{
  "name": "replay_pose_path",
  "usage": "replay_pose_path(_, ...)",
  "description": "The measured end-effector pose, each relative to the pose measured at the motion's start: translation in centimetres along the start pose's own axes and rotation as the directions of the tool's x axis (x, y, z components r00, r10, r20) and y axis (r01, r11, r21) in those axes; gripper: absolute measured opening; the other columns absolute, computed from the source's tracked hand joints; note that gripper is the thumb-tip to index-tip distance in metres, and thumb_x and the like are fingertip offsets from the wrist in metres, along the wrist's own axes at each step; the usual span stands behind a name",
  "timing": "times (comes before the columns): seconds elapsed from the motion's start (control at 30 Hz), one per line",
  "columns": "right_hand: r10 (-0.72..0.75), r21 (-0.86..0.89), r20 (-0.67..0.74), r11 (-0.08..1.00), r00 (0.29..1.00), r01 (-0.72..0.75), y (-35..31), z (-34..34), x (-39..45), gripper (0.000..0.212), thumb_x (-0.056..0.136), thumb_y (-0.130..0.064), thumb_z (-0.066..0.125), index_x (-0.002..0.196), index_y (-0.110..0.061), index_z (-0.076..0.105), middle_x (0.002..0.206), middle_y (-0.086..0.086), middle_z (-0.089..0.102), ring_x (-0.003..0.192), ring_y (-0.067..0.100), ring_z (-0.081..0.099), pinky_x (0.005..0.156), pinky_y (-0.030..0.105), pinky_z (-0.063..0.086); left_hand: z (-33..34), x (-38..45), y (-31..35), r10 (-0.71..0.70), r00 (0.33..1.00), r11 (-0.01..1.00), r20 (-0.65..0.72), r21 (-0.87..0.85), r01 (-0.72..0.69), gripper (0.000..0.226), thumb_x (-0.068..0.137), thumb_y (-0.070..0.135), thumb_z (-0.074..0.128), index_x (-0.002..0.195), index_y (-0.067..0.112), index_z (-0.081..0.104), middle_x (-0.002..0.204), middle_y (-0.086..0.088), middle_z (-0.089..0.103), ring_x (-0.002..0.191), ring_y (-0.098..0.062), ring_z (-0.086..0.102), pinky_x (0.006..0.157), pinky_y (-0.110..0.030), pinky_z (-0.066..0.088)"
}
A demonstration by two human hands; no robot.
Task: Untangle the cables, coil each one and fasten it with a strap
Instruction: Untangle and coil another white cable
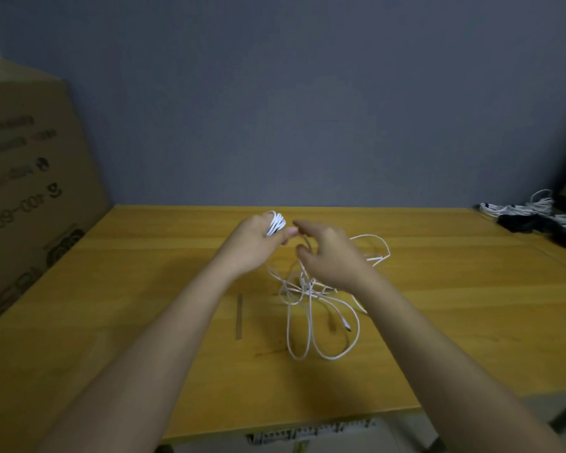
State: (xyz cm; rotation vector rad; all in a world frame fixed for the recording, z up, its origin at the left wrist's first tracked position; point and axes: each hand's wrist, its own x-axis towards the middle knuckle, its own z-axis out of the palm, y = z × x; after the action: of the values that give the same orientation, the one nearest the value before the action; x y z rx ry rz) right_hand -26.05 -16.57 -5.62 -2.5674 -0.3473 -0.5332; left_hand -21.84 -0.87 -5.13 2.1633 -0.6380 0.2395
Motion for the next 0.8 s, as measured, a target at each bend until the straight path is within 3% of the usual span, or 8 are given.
replay_pose_path(0.1,0.089,0.363,-0.029,0.929,0.996,-0.073,-0.4,1.0,-0.8,0.013,0.096,-0.021,0.055,0.105,-0.021,0.064,0.087,-0.006,0.069,0.070,0.004,0.059,0.063,0.018,0.043,0.3,0.5,0.4,0.022,0.993,0.999,-0.116,-0.041,-0.027,0.039,0.093,0.039,0.057,0.077,0.004,0.056,0.070,-0.010,0.059,0.068,-0.022,0.056,0.068,-0.038,0.043)
replay_pose_path(0.17,0.188,0.518,-0.108,0.849,0.976,-0.106,0.7,1.5,-1.1,0.015,0.097,-0.022,0.054,0.088,-0.025,0.065,0.074,-0.007,0.069,0.070,0.011,0.061,0.066,0.029,0.046,0.0,0.6,0.5,0.021,0.986,0.999,-0.164,-0.031,-0.027,0.040,0.093,0.043,0.055,0.076,0.007,0.057,0.066,-0.006,0.057,0.068,-0.025,0.054,0.068,-0.040,0.042)
replay_pose_path(0.33,0.177,0.341,0.052,0.922,0.983,-0.184,2.8,1.3,-1.7,0.031,0.096,-0.028,0.054,0.067,-0.022,0.060,0.058,-0.004,0.057,0.055,0.006,0.048,0.058,0.029,0.038,-0.8,0.8,-0.1,0.013,0.984,0.999,-0.179,0.042,-0.006,0.038,0.093,0.042,0.054,0.073,0.011,0.058,0.064,0.003,0.053,0.069,-0.025,0.054,0.067,-0.037,0.038)
replay_pose_path(0.4,0.147,0.207,-0.003,0.968,0.989,-0.144,3.7,0.8,-2.1,0.035,0.096,-0.023,0.053,0.062,-0.019,0.048,0.054,-0.005,0.042,0.052,0.007,0.036,0.055,0.030,0.027,-2.1,1.1,-0.8,-0.021,0.953,0.999,-0.301,0.028,0.031,0.031,0.096,0.032,0.053,0.074,0.011,0.058,0.069,0.001,0.053,0.073,-0.025,0.053,0.065,-0.034,0.032)
replay_pose_path(0.47,0.134,0.147,-0.086,0.982,0.987,-0.121,5.2,0.5,-3.1,0.034,0.097,-0.019,0.052,0.064,-0.012,0.047,0.056,-0.006,0.039,0.055,0.010,0.036,0.057,0.033,0.025,-4.1,1.4,-1.7,-0.048,0.917,0.999,-0.396,-0.004,0.050,0.030,0.098,0.027,0.052,0.075,0.009,0.058,0.074,-0.005,0.057,0.075,-0.025,0.053,0.064,-0.031,0.030)
replay_pose_path(0.6,0.160,0.136,-0.076,0.979,0.984,-0.149,6.9,0.5,-3.3,0.018,0.097,-0.024,0.054,0.090,-0.011,0.064,0.069,-0.011,0.050,0.061,0.004,0.046,0.062,0.028,0.033,-4.9,1.1,-2.7,-0.056,0.970,0.998,-0.236,0.021,0.063,0.032,0.096,0.028,0.055,0.069,0.012,0.059,0.067,-0.006,0.055,0.063,-0.018,0.049,0.056,-0.017,0.032)
replay_pose_path(0.7,0.144,0.100,-0.044,0.985,0.989,-0.139,6.1,0.9,-2.1,0.032,0.093,-0.030,0.059,0.122,-0.016,0.059,0.100,-0.005,0.054,0.089,0.008,0.052,0.085,0.028,0.042,-3.3,0.9,-2.4,-0.086,0.966,0.996,-0.245,-0.034,0.080,0.037,0.097,0.029,0.054,0.060,0.022,0.052,0.059,0.002,0.051,0.057,-0.012,0.047,0.057,-0.025,0.033)
replay_pose_path(0.8,0.092,0.142,-0.066,0.986,0.994,-0.081,2.7,2.1,-1.7,0.037,0.093,-0.038,0.058,0.125,-0.019,0.057,0.110,0.001,0.062,0.106,0.015,0.055,0.092,0.034,0.044,-2.0,0.8,-2.0,-0.122,0.952,0.992,-0.282,-0.064,0.108,0.037,0.098,0.031,0.051,0.061,0.022,0.050,0.058,0.005,0.049,0.056,-0.009,0.046,0.055,-0.028,0.032)
